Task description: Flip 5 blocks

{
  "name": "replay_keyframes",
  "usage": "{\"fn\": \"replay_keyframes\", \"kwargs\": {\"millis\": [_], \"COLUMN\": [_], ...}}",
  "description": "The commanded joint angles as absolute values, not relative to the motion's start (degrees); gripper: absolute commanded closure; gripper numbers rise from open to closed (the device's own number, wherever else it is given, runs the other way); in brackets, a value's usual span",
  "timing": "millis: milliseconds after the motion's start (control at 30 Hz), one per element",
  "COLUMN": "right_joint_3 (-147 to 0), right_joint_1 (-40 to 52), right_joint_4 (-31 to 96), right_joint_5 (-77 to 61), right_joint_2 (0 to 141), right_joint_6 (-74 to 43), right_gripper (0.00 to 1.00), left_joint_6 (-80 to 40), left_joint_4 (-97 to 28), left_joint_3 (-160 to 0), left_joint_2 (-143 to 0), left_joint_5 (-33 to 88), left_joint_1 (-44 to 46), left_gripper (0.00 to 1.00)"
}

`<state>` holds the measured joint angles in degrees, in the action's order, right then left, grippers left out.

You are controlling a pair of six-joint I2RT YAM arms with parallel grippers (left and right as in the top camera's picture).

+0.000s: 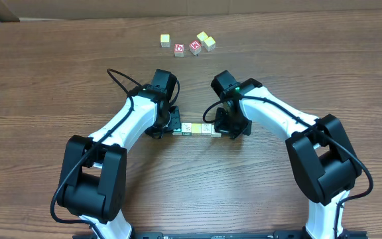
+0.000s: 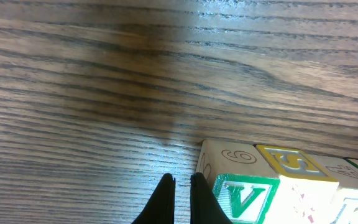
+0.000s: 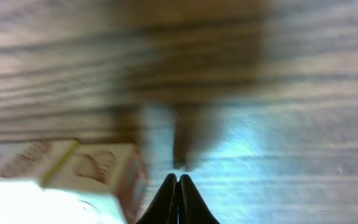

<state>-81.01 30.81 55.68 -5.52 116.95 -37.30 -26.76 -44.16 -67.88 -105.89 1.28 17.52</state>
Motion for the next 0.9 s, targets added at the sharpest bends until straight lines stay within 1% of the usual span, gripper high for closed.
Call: {"fn": "replay_keyframes", "kwargs": {"millis": [0,233,433,633,867], "right_joint_3": [-83.3,-83.7,-83.7,-83.7,-83.6], "right_joint_1": [28.7,28.5,28.9,29.3,31.2], "right_joint_4": [58.3,60.0,59.4,58.0,56.6], "right_joint_5": [-4.6,-4.8,-5.1,-9.1,-9.1], "right_joint_2": [115.7,115.7,115.7,115.7,115.7], "right_joint_6": [-37.5,-37.5,-37.6,-37.6,-37.6], "right_gripper": [0.96,0.96,0.96,0.96,0.96], "left_joint_6": [-25.5,-25.5,-25.5,-25.6,-25.7], "left_joint_4": [-44.3,-44.8,-44.9,-44.4,-44.4], "left_joint_3": [-68.1,-68.1,-68.0,-68.0,-68.0], "left_joint_2": [-106.5,-106.5,-106.5,-106.5,-106.5], "left_joint_5": [0.6,-0.6,-0.4,-0.4,1.2], "left_joint_1": [17.5,16.3,16.1,16.1,16.1], "left_gripper": [0.96,0.96,0.96,0.96,0.96]}}
